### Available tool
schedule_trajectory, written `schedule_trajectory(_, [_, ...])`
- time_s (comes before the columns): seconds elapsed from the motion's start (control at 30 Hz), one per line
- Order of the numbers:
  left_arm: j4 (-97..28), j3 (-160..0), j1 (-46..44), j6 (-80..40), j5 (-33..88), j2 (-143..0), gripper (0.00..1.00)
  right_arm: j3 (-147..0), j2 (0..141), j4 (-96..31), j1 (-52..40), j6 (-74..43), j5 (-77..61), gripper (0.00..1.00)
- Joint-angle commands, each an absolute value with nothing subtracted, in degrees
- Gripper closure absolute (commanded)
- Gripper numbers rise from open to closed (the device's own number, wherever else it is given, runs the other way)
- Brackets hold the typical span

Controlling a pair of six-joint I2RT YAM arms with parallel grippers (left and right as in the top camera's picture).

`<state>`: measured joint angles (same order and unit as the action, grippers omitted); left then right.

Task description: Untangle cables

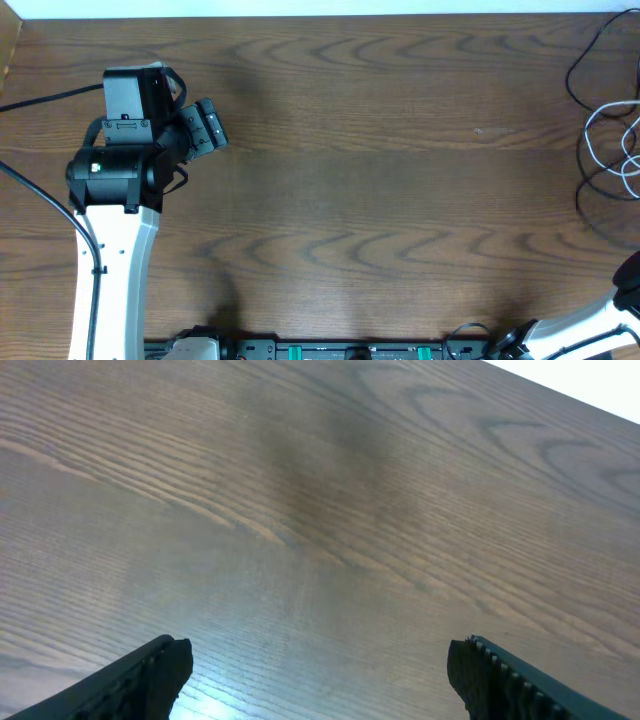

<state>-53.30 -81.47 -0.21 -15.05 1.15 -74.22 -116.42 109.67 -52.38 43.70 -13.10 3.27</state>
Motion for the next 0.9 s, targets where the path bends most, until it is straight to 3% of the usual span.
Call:
schedule_trajectory(0.0, [-52.9, -81.6, -0.1, -15.4, 1.1, -74.5, 0.13, -117.5, 107.5, -51.8, 43.9, -13.5, -2.9, 0.13])
schedule_trajectory(0.37, [-52.4, -81.6, -0.1, -15.3, 1.0, -74.5, 0.13, -117.5, 99.4, -55.2, 41.0, -6.5, -29.5, 0.15])
schedule_trajectory(0.47, [-52.5, -81.6, -0.1, -15.3, 1.0, -74.5, 0.13, -117.5, 95.9, -58.7, 37.3, -4.4, -30.0, 0.14])
schedule_trajectory(0.5, [-52.5, -81.6, -0.1, -15.3, 1.0, -74.5, 0.02, -117.5, 94.9, -59.7, 35.9, -3.5, -30.0, 0.14])
schedule_trajectory(0.87, [-53.5, -81.6, -0.1, -15.3, 1.0, -74.5, 0.02, -117.5, 89.1, -69.9, 16.6, -1.4, -18.6, 0.08])
